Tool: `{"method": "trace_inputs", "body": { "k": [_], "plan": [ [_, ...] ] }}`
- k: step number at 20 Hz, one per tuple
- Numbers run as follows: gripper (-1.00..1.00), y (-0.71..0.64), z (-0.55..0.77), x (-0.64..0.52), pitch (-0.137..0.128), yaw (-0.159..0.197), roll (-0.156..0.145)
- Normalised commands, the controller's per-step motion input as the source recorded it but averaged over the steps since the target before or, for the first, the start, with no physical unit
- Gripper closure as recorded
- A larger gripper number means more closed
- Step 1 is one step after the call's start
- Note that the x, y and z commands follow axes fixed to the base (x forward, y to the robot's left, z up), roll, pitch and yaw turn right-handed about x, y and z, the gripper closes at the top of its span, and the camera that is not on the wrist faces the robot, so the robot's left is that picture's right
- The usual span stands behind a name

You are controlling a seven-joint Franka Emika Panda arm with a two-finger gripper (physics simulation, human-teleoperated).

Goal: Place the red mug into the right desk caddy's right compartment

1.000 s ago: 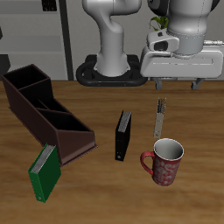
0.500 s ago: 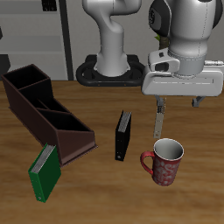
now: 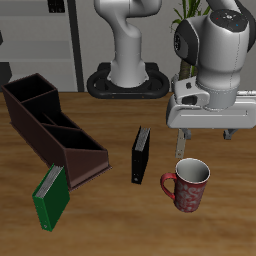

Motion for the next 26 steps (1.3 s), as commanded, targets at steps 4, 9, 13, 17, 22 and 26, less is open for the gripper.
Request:
{"method": "trace_inputs", "body": {
  "k": [4, 9, 13, 17, 22, 26],
  "plan": [
    [-1.0, 0.08, -0.3, 0.07, 0.004, -0.005, 0.009],
    [-1.0, 0.14, -0.26, -0.01, -0.017, 0.008, 0.045],
    [-1.0, 0.08, -0.4, 0.06, 0.023, -0.019, 0.005],
    [-1.0, 0.09, -0.42, 0.1, 0.016, 0.021, 0.018],
    [-1.0, 0.0, -0.31, 0.08, 0.03, -0.002, 0.0],
    [-1.0, -0.05, -0.28, 0.1, 0.041, -0.024, -0.014]
  ]
}}
